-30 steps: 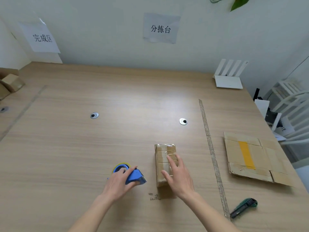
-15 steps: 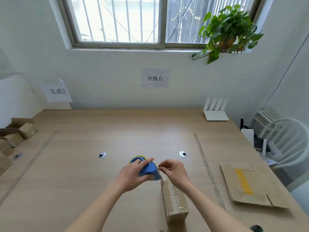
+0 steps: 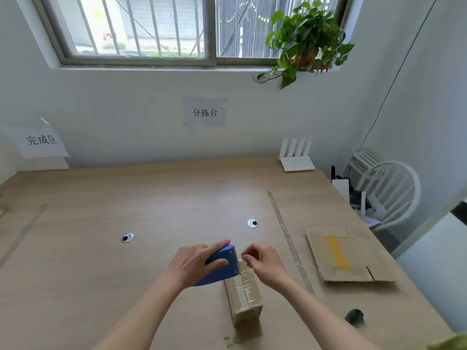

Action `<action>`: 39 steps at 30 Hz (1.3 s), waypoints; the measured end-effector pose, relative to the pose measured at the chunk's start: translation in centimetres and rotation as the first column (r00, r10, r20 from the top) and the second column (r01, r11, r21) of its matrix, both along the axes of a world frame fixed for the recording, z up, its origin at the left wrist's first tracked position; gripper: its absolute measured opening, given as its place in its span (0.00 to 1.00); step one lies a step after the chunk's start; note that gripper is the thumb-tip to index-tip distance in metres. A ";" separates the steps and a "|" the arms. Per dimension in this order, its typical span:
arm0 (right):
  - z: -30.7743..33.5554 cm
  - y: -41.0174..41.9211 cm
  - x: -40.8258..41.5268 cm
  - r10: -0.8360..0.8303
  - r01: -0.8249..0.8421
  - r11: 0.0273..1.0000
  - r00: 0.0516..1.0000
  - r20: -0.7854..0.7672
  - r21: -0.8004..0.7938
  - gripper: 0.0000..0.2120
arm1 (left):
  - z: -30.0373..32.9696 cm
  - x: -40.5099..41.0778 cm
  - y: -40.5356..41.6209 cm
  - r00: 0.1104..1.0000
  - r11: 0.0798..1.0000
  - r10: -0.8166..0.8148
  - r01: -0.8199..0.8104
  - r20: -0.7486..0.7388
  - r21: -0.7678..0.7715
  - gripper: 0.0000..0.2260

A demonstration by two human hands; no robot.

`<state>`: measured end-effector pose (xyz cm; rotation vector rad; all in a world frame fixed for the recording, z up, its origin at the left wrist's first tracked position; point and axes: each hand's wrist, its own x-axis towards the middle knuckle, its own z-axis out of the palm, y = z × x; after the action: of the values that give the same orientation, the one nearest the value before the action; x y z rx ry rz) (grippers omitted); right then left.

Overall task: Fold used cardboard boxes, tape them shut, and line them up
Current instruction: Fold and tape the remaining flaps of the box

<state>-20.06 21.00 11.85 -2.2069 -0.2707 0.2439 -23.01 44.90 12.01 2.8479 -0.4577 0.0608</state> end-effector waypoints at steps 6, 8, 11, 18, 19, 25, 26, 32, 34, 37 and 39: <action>-3.9 -7.5 -1.2 -0.063 0.054 0.996 0.987 -0.147 -0.068 0.08 | -3.7 -3.0 -0.2 0.979 0.996 0.023 -0.004 -0.203 0.094 0.35; -5.8 -8.4 -2.0 -0.044 0.024 0.996 0.972 -0.233 -0.090 0.05 | -4.2 -3.9 -1.3 0.964 0.994 0.044 -0.016 -0.261 0.110 0.29; -9.1 -9.0 -3.0 -0.065 0.054 0.998 0.950 -0.305 -0.042 0.02 | -5.5 -5.1 -2.7 0.952 0.995 0.077 -0.053 -0.296 0.087 0.24; -14.7 -8.9 -3.0 -0.162 0.199 0.979 0.883 -0.440 0.038 0.02 | -10.0 -6.3 -3.3 0.907 0.983 0.182 -0.172 -0.379 0.060 0.23; -15.1 -8.8 -2.8 -0.180 0.232 0.971 0.869 -0.460 0.059 0.02 | -10.4 -6.4 -3.5 0.900 0.980 0.198 -0.191 -0.388 0.055 0.23; -16.2 -8.2 -2.1 -0.233 0.341 0.933 0.820 -0.523 0.119 0.10 | -11.3 -6.5 -3.9 0.886 0.967 0.245 -0.251 -0.393 0.037 0.20; -16.4 -8.3 -2.0 -0.231 0.345 0.931 0.813 -0.534 0.123 0.17 | -11.4 -6.6 -3.8 0.885 0.967 0.247 -0.251 -0.394 0.042 0.20; -17.1 -8.6 -1.6 -0.209 0.338 0.930 0.813 -0.544 0.147 0.24 | -11.9 -6.8 -3.4 0.864 0.959 0.271 -0.281 -0.425 0.041 0.21; -17.0 -8.5 -1.4 -0.211 0.338 0.929 0.814 -0.541 0.147 0.23 | -12.0 -6.6 -3.3 0.859 0.957 0.276 -0.287 -0.431 0.040 0.20; -17.0 -8.4 -1.3 -0.214 0.334 0.933 0.817 -0.535 0.136 0.21 | -12.2 -6.4 -3.3 0.856 0.957 0.277 -0.284 -0.436 0.050 0.21; -17.0 -8.4 -1.2 -0.212 0.329 0.935 0.818 -0.534 0.132 0.20 | -12.4 -6.3 -3.3 0.851 0.958 0.275 -0.282 -0.447 0.054 0.21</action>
<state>-21.28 12.56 -5.18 -1.8479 0.3049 0.6005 -29.30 41.56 -0.42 2.7624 0.0576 -0.5332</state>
